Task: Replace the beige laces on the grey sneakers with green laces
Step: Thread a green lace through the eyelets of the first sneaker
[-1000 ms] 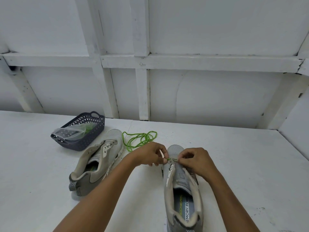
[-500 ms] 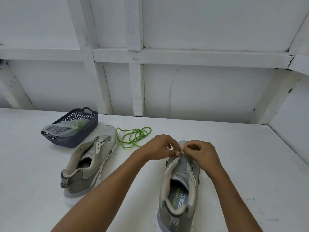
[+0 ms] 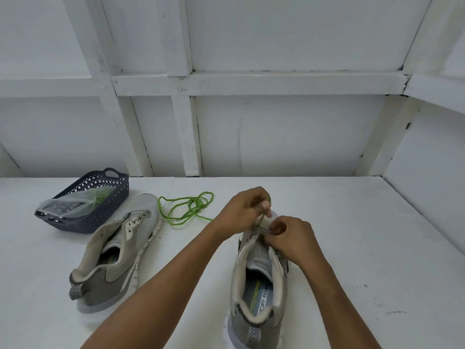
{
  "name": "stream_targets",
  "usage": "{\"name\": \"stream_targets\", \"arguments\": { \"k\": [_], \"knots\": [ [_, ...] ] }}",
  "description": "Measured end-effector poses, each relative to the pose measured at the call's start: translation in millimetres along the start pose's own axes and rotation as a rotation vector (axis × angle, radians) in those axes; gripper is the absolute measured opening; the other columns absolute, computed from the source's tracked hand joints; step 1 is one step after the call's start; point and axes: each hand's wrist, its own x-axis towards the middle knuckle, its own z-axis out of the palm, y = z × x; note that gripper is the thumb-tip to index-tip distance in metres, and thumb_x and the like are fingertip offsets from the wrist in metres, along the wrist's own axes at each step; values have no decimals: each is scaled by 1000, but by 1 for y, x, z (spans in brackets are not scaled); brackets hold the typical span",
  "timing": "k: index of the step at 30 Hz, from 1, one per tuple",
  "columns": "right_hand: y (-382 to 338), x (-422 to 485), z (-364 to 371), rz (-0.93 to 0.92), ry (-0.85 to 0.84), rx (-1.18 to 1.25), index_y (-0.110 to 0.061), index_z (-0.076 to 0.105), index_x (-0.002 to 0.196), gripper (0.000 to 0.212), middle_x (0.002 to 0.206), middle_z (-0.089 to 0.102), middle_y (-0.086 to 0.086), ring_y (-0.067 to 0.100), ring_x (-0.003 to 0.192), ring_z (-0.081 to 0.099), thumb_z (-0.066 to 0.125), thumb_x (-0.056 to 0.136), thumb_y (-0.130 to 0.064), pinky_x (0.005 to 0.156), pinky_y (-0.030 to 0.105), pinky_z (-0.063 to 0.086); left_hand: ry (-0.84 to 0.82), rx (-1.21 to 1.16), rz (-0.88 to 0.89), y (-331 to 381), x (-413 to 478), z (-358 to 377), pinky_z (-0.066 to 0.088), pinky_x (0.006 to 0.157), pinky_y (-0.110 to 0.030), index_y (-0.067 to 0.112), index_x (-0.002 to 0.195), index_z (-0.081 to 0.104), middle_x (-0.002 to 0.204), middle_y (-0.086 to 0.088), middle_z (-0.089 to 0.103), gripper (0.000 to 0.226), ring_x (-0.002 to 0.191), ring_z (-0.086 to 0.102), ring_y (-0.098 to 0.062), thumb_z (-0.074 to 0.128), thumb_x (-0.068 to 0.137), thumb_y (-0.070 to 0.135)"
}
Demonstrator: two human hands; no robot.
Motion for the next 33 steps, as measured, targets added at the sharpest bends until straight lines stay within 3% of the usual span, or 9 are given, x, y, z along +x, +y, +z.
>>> {"name": "stream_targets", "arguments": {
  "k": [3, 9, 13, 18, 21, 24, 27, 30, 33],
  "knots": [
    [-2, -2, 6, -6, 32, -49, -17, 69, 100, 36, 92, 69, -2, 16, 86, 63, 81, 70, -33, 76, 26, 50, 81, -169, -27, 12, 6, -7, 53, 72, -40, 15, 82, 56, 69, 1, 65, 20, 65, 64, -23, 52, 100, 5],
    [5, 2, -18, 87, -156, 131, -21, 68, 92, 29, 90, 69, -5, 10, 84, 66, 81, 66, -20, 76, 29, 56, 170, -223, 23, 24, 3, -14, 47, 58, -27, 13, 80, 59, 65, 4, 63, 20, 53, 51, -14, 56, 98, 4],
    [14, -5, -23, 117, -115, 266, -21, 74, 86, 18, 85, 73, -4, 11, 81, 69, 77, 71, -12, 71, 28, 57, 159, -254, 46, 30, 4, -8, 44, 56, -23, 15, 80, 61, 66, 5, 65, 20, 52, 49, -11, 58, 98, 5],
    [15, -13, -19, 146, -43, 300, -22, 74, 61, 15, 62, 68, -4, 8, 61, 59, 70, 74, -16, 59, 24, 45, -130, 308, 33, 23, 14, 0, 41, 62, -13, 23, 84, 69, 83, 14, 67, 11, 64, 55, 2, 66, 93, 19],
    [13, -14, -14, 146, -1, 271, -13, 73, 58, 20, 58, 66, 6, 12, 56, 53, 72, 76, -22, 57, 26, 40, -309, 616, -4, 10, 13, 9, 52, 74, -29, 14, 93, 75, 93, 1, 73, 12, 81, 61, -12, 64, 90, 17],
    [12, -13, -8, 131, 8, 183, -5, 65, 51, 37, 49, 56, 6, 12, 51, 46, 71, 77, -31, 56, 25, 34, -342, 718, -42, 3, 9, 13, 53, 74, -33, 15, 93, 75, 92, -4, 73, 16, 87, 64, -22, 62, 85, 15],
    [22, -12, -11, 156, -40, 302, -4, 65, 54, 39, 52, 56, 6, 12, 55, 52, 69, 68, -40, 61, 31, 45, -360, 764, -28, 1, 8, 15, 45, 64, -28, 14, 85, 75, 87, -6, 70, 12, 82, 62, -24, 63, 81, 15],
    [30, -11, -15, 177, -100, 453, -7, 77, 64, 20, 67, 71, 13, 12, 63, 65, 71, 79, -18, 72, 38, 57, -388, 801, -35, 0, 10, 19, 41, 62, -27, 13, 85, 74, 88, -7, 69, 10, 82, 60, -24, 65, 81, 14],
    [29, -12, -14, 156, -104, 486, -7, 78, 64, 22, 64, 71, 6, 9, 62, 65, 68, 84, -7, 60, 24, 54, -384, 842, -29, -6, 10, 27, 36, 57, -28, 7, 75, 68, 83, -12, 65, 12, 74, 58, -27, 61, 82, 13]
  ]
}}
